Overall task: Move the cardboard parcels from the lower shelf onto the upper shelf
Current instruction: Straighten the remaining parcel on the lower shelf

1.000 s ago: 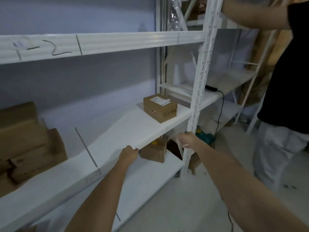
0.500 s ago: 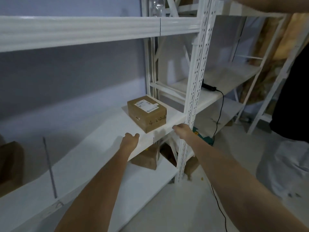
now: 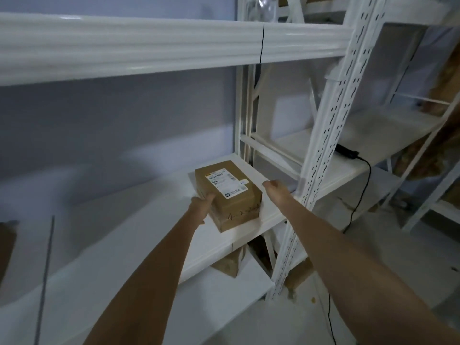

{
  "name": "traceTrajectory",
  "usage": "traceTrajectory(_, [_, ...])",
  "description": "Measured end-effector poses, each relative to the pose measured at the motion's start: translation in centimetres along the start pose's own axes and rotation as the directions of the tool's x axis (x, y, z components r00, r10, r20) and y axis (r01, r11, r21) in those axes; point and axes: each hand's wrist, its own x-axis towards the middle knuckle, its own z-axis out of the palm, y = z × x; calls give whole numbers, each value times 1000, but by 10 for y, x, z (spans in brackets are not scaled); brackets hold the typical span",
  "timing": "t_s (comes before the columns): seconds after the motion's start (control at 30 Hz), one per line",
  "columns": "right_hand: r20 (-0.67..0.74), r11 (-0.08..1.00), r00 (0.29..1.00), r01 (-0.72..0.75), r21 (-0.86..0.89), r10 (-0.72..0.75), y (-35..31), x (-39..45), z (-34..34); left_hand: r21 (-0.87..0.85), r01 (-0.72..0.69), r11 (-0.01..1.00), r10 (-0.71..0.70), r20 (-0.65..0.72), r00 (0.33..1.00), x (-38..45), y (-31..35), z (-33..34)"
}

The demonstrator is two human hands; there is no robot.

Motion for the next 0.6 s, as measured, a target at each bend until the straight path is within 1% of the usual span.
traceTrajectory(0.1, [78, 999, 997, -26, -21, 27, -5, 16, 2, -58, 39, 998, -38, 14, 999, 8, 5, 12])
traceTrajectory(0.23, [182, 999, 983, -9, -32, 14, -7, 36, 7, -142, 84, 986, -95, -73, 993, 13, 8, 26])
traceTrajectory(0.37, [299, 999, 953, 48, -18, -40, -8, 48, 8, -176, 61, 983, -89, -156, 984, 14, 11, 36])
traceTrajectory(0.43, [322, 998, 946, 57, -17, -49, -7, 53, 10, -213, 48, 976, -83, -162, 983, 14, 12, 37])
traceTrajectory(0.5, [381, 997, 923, 72, -25, -57, -6, 57, 12, -275, 46, 960, -100, -186, 977, 14, 13, 43])
traceTrajectory(0.6, [410, 997, 911, 75, -34, -55, -2, 66, 19, -333, 58, 941, -124, -183, 975, 12, 11, 45])
